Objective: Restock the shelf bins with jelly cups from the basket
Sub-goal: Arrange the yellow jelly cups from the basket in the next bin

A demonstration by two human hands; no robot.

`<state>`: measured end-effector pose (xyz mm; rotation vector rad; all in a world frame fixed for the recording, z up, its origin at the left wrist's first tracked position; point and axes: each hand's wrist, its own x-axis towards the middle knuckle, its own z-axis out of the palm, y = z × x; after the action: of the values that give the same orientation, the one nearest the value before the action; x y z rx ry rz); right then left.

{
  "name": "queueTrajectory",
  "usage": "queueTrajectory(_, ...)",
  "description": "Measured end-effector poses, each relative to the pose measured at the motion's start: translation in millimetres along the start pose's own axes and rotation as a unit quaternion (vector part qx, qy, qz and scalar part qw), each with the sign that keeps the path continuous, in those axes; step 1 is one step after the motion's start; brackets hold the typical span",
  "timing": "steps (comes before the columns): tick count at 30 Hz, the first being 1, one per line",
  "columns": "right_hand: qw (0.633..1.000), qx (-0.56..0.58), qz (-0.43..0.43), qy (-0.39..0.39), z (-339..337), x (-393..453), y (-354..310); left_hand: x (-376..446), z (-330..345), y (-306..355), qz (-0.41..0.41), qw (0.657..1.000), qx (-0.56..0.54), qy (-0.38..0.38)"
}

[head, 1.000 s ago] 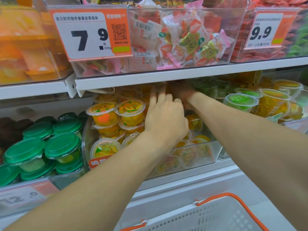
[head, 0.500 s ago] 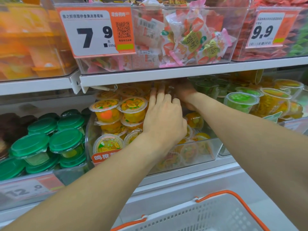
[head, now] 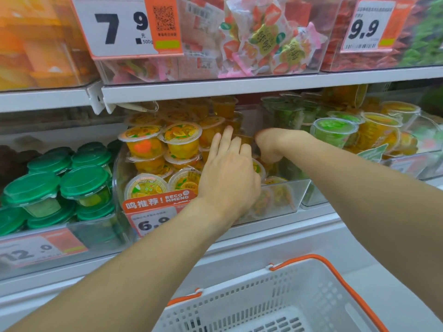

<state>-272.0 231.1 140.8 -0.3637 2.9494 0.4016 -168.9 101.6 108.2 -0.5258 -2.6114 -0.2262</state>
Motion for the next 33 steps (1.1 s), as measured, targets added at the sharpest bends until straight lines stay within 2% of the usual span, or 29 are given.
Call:
queueTrajectory(6,0.998,-0.051,-0.002,0.023,-0.6,-3.3,-0.8,-0.7,5.7,-2.6,-0.015,1.000,-0.005,-0.027)
queueTrajectory(11,0.995,-0.083,-0.008,-0.050,5.6,-4.8,-4.4,2.7,6.2,-0.3,-0.024,0.999,0.001,-0.036)
queueTrajectory(15,0.998,-0.038,-0.026,0.039,16.7,-8.4,-1.7,2.8,5.6,-0.5,-0.026,0.999,0.000,-0.037)
queueTrajectory(21,0.986,-0.073,-0.003,0.151,-5.9,-27.8,12.4,2.0,1.3,-1.1,-0.030,0.999,-0.018,-0.037)
queueTrajectory(24,0.977,-0.017,-0.012,0.214,-12.1,-39.6,26.1,3.0,-2.8,2.3,-0.032,0.998,-0.053,0.000)
queueTrajectory(26,0.967,0.050,-0.001,0.250,-10.6,-50.2,29.7,4.7,-2.9,4.9,-0.034,0.994,-0.084,0.066)
queueTrajectory(28,0.937,0.186,0.008,0.296,-8.3,-63.1,29.1,6.6,-1.8,7.1,-0.042,0.982,-0.143,0.119)
queueTrajectory(29,0.908,0.281,0.015,0.311,-7.7,-70.7,25.5,7.8,-1.4,7.7,-0.045,0.974,-0.186,0.121)
queueTrajectory(31,0.824,0.484,0.031,0.291,-7.7,-84.8,13.2,9.5,-3.7,10.4,-0.052,0.953,-0.285,0.090)
queueTrajectory(33,0.747,0.620,0.028,0.237,-5.9,-90.1,5.2,10.6,-9.0,13.7,-0.066,0.925,-0.363,0.090)
